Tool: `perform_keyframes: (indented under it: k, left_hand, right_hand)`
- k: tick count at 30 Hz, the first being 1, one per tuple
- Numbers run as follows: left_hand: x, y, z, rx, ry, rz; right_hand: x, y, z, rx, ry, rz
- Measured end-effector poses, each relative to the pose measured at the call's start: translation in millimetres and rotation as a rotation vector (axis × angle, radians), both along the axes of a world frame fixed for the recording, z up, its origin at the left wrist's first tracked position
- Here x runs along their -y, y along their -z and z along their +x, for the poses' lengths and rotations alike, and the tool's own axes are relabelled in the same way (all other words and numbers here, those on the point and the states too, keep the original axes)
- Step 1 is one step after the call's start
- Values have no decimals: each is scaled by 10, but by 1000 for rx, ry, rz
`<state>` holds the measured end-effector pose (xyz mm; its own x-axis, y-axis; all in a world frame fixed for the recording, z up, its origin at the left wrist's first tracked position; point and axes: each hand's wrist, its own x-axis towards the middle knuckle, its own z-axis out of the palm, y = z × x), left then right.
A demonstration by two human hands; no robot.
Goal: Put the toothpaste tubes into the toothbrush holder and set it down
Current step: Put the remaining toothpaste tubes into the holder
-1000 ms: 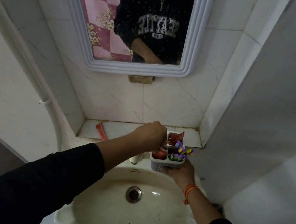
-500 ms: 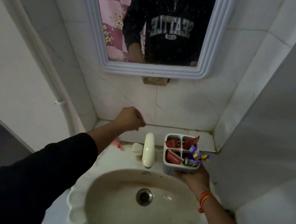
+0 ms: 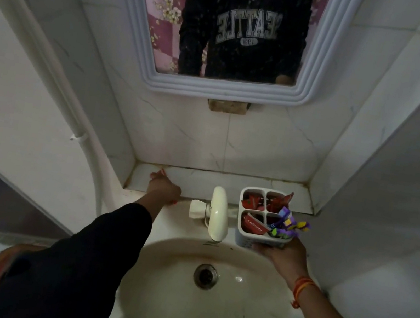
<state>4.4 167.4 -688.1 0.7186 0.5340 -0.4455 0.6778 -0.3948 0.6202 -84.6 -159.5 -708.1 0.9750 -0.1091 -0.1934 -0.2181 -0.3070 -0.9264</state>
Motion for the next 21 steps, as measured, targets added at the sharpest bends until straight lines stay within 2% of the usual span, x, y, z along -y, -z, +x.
perform_keyframes:
  k: [2, 3, 4, 6, 8, 14, 17, 18, 21]
  left_hand:
    - [64, -96, 29, -19, -130, -453]
    - [103, -171, 14, -42, -129, -611]
    - [143, -237, 0, -52, -109, -717]
    - [214, -423, -42, -49, -46, -792]
    - [300, -606, -86, 19, 37, -761]
    - [679, -1260, -210, 396, 285, -620]
    - [901, -1533, -286, 403, 474, -614]
    - [974, -1587, -311, 416, 554, -533]
    - [1157, -1662, -349, 504, 799, -63]
  right_hand:
    - [-2, -20, 3, -14, -2, -10]
    - [-3, -32, -2, -17, -6, -18]
    - [-3, -39, -7, -13, -9, -20]
    - [4, -35, -13, -1, -6, -24]
    - [2, -38, -26, -10, 7, -19]
    - [-17, -62, -34, -13, 18, 18]
    - [-19, -65, -38, -33, 20, 21]
    - [-21, -71, -41, -37, 24, 29]
    - [-15, -63, -45, -44, 26, 32]
